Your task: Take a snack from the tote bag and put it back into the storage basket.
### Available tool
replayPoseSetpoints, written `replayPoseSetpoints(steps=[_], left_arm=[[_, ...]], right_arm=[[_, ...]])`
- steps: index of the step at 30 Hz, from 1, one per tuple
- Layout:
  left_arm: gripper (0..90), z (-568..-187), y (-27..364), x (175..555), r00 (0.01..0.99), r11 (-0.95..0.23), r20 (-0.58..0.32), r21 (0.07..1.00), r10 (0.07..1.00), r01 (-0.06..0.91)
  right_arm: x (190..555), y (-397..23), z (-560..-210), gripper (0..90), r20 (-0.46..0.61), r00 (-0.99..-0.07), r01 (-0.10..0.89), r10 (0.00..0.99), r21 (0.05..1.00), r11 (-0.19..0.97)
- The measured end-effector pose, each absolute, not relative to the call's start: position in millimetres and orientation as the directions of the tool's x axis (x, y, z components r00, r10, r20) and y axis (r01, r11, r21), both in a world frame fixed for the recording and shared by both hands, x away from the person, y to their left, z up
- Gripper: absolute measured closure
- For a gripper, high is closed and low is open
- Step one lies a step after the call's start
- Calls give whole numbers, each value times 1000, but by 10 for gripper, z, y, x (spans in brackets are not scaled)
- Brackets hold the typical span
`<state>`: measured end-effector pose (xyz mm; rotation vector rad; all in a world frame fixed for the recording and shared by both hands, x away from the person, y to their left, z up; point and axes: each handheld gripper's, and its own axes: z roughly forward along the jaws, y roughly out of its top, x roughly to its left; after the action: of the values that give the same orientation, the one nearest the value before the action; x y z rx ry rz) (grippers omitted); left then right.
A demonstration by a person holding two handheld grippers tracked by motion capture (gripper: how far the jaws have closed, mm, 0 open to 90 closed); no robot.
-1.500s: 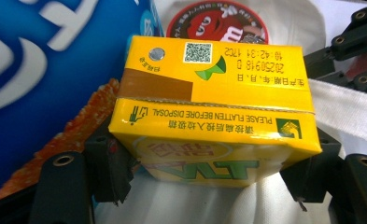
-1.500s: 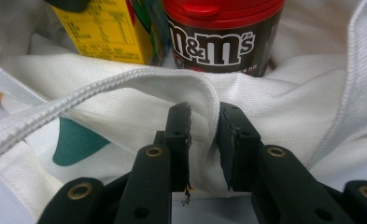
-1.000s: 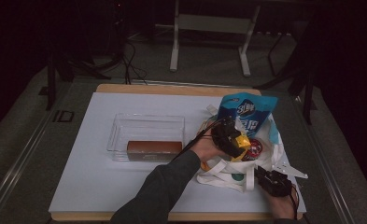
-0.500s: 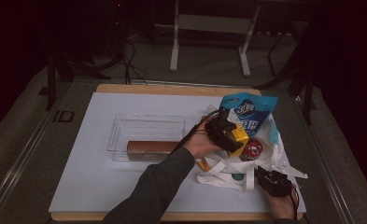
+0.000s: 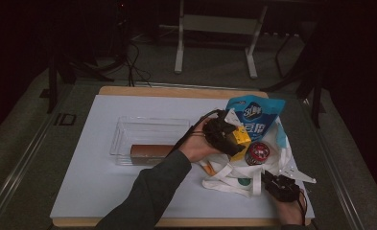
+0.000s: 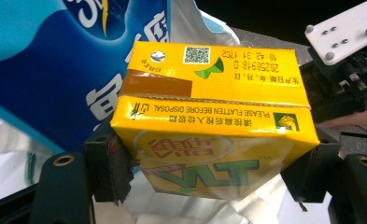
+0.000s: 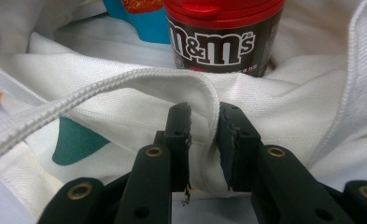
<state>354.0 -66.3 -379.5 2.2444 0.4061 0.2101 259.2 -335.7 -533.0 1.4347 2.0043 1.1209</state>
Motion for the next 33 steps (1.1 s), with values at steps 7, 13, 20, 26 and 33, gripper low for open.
replayPoseSetpoints(steps=[7,13,20,26,33], left_arm=[[290,-3747,-521,3510,930,-594,7,771,367,229],[289,-3712,-365,3488,923,-586,8,774,385,238],[289,-3683,-191,3481,913,-575,7,779,408,251],[289,-3641,-42,3465,907,-569,18,784,421,249],[289,-3660,123,3481,893,-567,23,780,449,265]], right_arm=[[2593,-3356,-5330,746,106,-372,574,922,807,138],[2594,-3356,-5330,746,107,-372,575,922,807,138],[2594,-3355,-5330,746,105,-372,574,922,807,140],[2594,-3356,-5330,746,107,-372,575,922,807,139],[2593,-3357,-5330,746,108,-372,575,922,806,138]])
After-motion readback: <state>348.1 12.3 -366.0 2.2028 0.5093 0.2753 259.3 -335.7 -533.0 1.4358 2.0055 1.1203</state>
